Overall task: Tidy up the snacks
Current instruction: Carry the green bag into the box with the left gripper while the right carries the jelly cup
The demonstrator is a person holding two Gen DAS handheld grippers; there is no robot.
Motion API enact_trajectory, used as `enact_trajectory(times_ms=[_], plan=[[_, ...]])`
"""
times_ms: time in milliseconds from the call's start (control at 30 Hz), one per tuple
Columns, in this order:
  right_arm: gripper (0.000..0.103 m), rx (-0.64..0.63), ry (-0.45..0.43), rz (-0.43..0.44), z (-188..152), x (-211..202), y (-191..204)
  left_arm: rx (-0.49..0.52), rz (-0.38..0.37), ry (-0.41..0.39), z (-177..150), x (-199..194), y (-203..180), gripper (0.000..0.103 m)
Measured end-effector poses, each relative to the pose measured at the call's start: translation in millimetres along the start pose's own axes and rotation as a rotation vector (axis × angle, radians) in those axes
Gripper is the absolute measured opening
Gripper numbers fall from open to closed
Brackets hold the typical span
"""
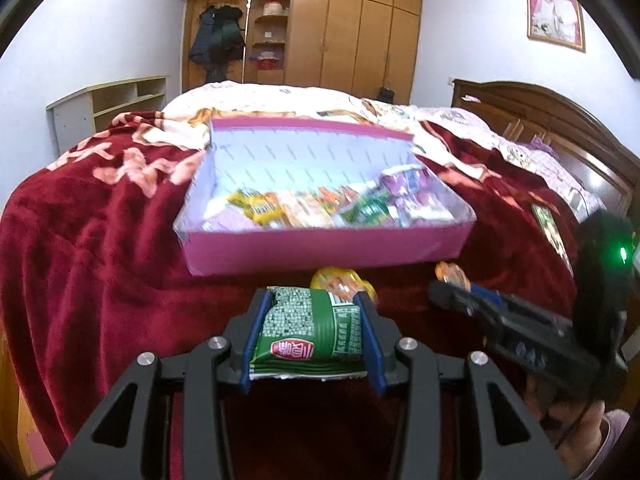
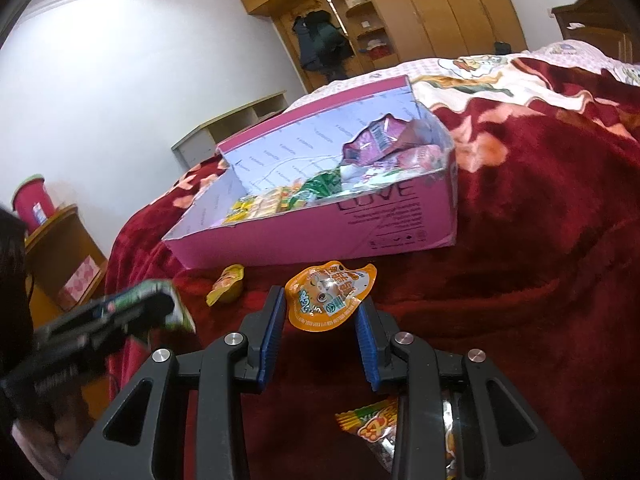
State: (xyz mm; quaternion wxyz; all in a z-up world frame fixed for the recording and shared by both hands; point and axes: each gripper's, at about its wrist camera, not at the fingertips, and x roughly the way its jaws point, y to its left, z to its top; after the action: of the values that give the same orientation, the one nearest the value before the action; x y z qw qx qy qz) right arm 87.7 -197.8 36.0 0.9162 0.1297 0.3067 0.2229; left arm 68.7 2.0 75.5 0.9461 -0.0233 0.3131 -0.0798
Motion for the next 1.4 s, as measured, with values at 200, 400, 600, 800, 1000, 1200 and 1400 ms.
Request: enact_trajectory(times_ms=[200, 400, 600, 800, 1000, 1200, 1400], plan=[[0.035, -0.047, 0.023, 0.025, 0.1, 2.3, 12.1, -0.006, 0.014, -0.038, 25.8, 6.6, 10.4, 0.044], [0.035, -0.085, 0.037, 0.035, 0.0, 3.0, 20.7, -0.006, 0.021, -0.066, 50.0, 21.4, 15.7, 0.044], [0.035, -0.103, 0.039, 0.027, 4.7, 2.5, 21.2, -0.003, 0.009, -0.092, 74.4, 37.5, 15.6, 0.044], [0.035, -0.116, 0.019, 0.008, 13.9, -1.9, 19.5, 0.011, 0.007, -0.112, 95.9, 50.0, 16.2, 0.033], [0.035, -0.115, 0.017, 0.006, 14.5, -2.5, 19.6, 0.002, 0.031, -0.065, 103.0, 73.5, 24.8, 0.033], [0.035, -0.121, 0.014, 0.01, 20.6, -3.8, 18.8, -0.018, 0.038, -0.037, 98.7, 81.8, 27.8, 0.035], [0.035, -0.142, -0.009, 0.001, 37.8, -6.1, 21.3, -0.035, 0.051, -0.005, 95.6, 94.5, 26.9, 0.045]])
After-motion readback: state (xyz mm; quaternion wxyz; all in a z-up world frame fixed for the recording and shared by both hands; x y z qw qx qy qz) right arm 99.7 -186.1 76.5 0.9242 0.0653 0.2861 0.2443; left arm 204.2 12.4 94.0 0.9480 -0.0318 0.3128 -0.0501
